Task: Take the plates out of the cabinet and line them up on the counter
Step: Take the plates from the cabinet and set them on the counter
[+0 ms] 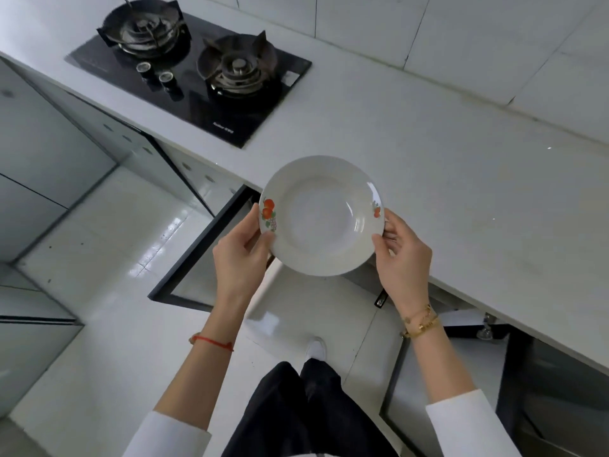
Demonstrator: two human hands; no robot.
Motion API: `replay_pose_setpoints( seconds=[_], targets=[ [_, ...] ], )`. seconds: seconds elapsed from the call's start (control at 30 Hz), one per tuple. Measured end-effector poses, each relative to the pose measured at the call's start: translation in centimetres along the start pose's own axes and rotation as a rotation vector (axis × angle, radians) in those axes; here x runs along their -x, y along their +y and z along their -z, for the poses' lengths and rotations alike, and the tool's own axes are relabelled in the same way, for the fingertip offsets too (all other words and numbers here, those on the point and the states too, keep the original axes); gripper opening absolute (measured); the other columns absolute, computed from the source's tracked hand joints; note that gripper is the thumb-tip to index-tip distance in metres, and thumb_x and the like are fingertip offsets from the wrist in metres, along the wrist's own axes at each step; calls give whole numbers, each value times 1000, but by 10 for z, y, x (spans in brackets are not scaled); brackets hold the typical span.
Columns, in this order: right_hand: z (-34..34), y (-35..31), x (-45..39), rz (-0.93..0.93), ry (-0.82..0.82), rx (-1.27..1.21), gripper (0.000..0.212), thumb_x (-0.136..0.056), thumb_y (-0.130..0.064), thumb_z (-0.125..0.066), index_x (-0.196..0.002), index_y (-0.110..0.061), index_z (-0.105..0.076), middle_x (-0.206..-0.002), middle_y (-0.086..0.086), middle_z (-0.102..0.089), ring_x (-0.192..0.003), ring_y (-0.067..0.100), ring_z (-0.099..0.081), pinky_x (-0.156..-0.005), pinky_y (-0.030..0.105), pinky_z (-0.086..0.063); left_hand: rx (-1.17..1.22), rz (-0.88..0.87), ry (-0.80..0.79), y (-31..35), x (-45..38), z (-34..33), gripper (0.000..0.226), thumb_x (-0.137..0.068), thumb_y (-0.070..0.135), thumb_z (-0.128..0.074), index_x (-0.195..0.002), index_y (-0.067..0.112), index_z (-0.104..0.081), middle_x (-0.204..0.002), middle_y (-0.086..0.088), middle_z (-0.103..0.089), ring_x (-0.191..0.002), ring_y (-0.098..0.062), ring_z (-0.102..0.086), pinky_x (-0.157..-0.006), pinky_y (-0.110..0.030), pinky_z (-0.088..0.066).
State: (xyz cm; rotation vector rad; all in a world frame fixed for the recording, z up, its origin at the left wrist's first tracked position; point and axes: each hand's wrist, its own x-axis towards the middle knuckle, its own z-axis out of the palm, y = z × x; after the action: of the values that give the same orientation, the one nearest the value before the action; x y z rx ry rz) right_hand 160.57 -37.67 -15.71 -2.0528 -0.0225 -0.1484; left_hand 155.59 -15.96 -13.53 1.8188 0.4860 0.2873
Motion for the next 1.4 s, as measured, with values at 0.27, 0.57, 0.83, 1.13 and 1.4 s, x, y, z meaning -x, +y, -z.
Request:
replay_pose_setpoints(
  seconds=[0.27,0.57,0.83,1.13,1.4],
  targets=[
    [18,5,-44,-36,69,13,42,-87,-1,-58,-125,-20,-59,-102,-11,-65,-89,4,-64,-84,9,-50,2,-18,-77,12,-43,-36,49,-89,8,-63,-136,15,-53,-120,20,-62,-104,20,-56,-93,-8,-45],
    [2,22,-121,-95,124,77,40,-87,-1,-57,-124,-16,-60,-96,-9,-64,-84,5,-63,-78,-1,-44,-58,-18,-201,12,-141,-79,43,-92,28,-63,-134,22,-57,-127,16,-62,-114,8,-56,-87,3,-39],
    [-38,26,-248,-133,179,162,35,-85,-1,-55,-116,-16,-62,-89,3,-69,-81,17,-65,-81,24,-53,-186,-125,-317,31,-286,-121,38,-96,40,-54,-129,23,-61,-120,0,-69,-107,-1,-62,-70,6,-37],
    [-87,47,-386,-182,150,204,30,-85,-5,-53,-112,-18,-60,-92,5,-68,-84,19,-64,-80,34,-55,-329,-149,-365,27,-438,-171,40,-97,29,-54,-131,10,-57,-105,-21,-70,-104,-27,-65,-84,-15,-43],
    [-115,85,-467,-223,56,228,38,-87,1,-51,-121,-15,-57,-105,5,-67,-93,15,-61,-84,25,-50,-396,-104,-444,3,-519,-213,48,-97,20,-55,-143,14,-45,-130,-7,-62,-123,-22,-57,-100,-27,-43]
  ],
)
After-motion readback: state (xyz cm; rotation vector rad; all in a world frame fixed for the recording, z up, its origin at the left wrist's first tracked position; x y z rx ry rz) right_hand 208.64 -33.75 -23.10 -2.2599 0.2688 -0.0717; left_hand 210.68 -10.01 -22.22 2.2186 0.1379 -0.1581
